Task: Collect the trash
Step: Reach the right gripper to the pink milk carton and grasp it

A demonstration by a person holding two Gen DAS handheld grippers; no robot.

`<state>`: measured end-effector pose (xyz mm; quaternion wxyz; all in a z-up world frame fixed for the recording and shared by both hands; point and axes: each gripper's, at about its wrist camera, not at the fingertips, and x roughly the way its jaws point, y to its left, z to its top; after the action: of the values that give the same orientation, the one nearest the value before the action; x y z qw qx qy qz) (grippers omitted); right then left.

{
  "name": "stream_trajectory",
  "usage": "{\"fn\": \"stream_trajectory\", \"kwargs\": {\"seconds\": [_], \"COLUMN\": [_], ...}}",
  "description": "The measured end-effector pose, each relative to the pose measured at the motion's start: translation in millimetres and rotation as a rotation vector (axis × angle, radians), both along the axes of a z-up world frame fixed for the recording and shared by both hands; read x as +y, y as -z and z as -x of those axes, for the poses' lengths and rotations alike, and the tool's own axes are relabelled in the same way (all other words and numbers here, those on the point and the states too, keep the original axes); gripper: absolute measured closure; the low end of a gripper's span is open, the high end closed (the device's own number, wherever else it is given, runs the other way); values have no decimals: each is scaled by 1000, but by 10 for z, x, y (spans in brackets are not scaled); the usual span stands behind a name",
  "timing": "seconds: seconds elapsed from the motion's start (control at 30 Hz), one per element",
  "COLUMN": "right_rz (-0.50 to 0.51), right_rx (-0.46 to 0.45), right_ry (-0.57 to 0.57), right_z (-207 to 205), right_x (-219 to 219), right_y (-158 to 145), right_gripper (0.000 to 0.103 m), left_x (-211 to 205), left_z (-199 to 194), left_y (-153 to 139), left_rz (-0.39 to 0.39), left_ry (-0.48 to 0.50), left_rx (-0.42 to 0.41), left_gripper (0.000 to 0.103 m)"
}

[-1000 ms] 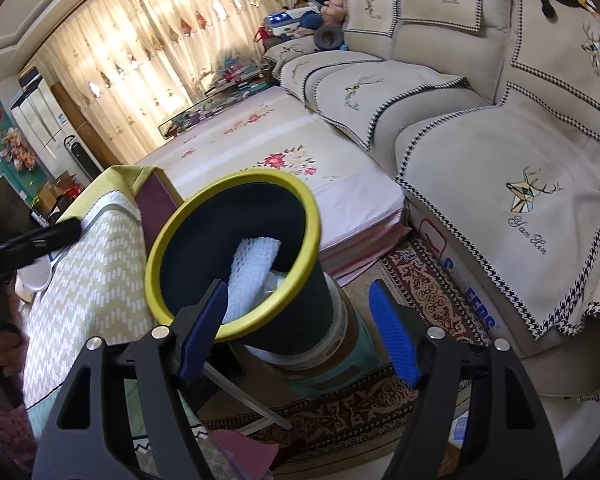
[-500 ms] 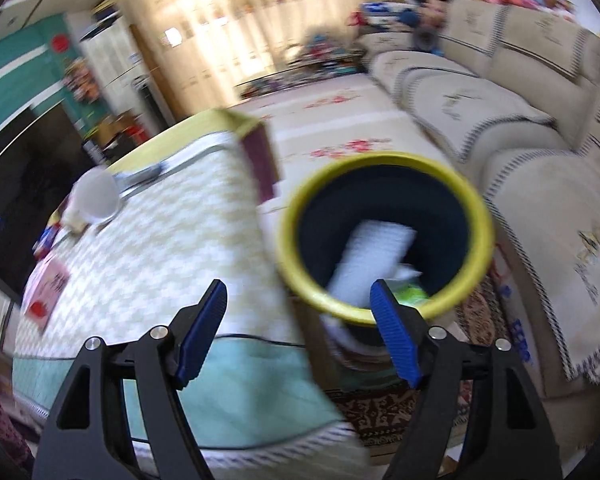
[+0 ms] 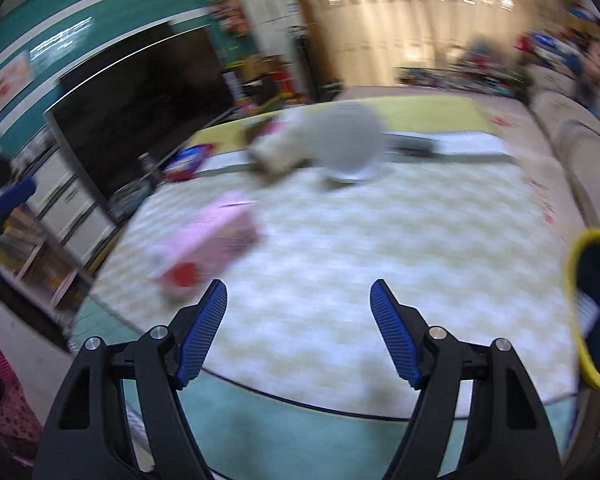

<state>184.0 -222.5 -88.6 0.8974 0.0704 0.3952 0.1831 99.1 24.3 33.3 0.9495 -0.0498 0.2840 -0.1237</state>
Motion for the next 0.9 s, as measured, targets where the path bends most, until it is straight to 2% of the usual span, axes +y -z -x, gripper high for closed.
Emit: {"fn": "stream_trajectory", "kwargs": {"seconds": [0.23, 0.4, 0.57, 0.73, 0.9], "right_rz": [59, 126, 168, 190, 200], "right_rx": [-1, 21, 35, 34, 31], "right_ry": [-165, -174, -110, -19, 129], "right_z": [10, -103, -269, -353, -437], "right_x": [982, 1259, 1165, 756, 182], "right_y": [75, 222, 322, 301, 245], "right_gripper": [30, 30, 30, 30, 30], "left_x": [315, 455, 498, 462, 343], "left_z": [111, 152, 150, 78, 18], "left_y": [-37, 21, 80, 140, 183], "left_rz": [13, 32, 41, 48, 42], "left_ry": [-29, -35, -41, -37, -16], "left_rx": [-7, 3, 16, 36, 48], "left_gripper": [11, 11, 11, 11, 11]}}
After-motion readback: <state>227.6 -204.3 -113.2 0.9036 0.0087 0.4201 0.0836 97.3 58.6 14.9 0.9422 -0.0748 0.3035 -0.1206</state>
